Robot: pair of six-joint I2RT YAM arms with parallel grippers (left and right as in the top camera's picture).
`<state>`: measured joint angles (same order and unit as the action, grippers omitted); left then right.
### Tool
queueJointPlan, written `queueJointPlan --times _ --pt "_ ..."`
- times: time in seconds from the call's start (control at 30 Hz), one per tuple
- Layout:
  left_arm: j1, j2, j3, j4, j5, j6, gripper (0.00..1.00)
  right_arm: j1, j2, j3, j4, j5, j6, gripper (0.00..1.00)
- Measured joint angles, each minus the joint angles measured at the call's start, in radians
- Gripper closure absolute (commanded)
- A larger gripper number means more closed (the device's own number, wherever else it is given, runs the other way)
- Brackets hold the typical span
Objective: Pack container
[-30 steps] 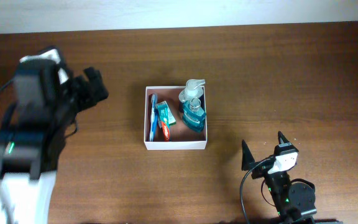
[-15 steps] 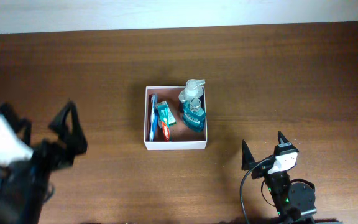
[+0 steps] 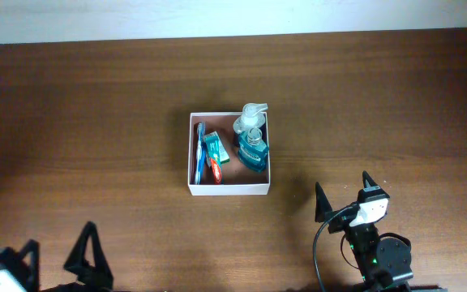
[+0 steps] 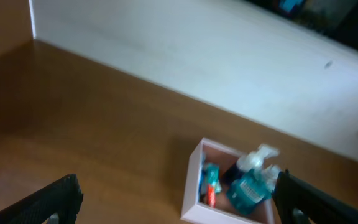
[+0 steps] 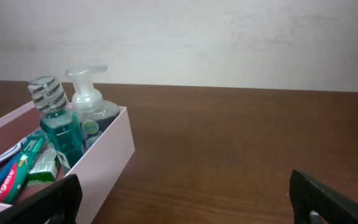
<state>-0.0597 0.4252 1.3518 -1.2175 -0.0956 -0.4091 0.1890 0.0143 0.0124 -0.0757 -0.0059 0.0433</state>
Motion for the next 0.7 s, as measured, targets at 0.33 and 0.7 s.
queueJointPlan --times 0.33,0.7 --pt "0.000 -0.110 -0.393 0.038 0.000 0.000 0.01 0.000 0.000 0.000 0.000 0.000 0.000 0.01" --pt "0.000 -0.251 -0.793 0.683 -0.010 0.000 0.01 0.000 0.000 0.000 0.000 0.000 0.000 0.02"
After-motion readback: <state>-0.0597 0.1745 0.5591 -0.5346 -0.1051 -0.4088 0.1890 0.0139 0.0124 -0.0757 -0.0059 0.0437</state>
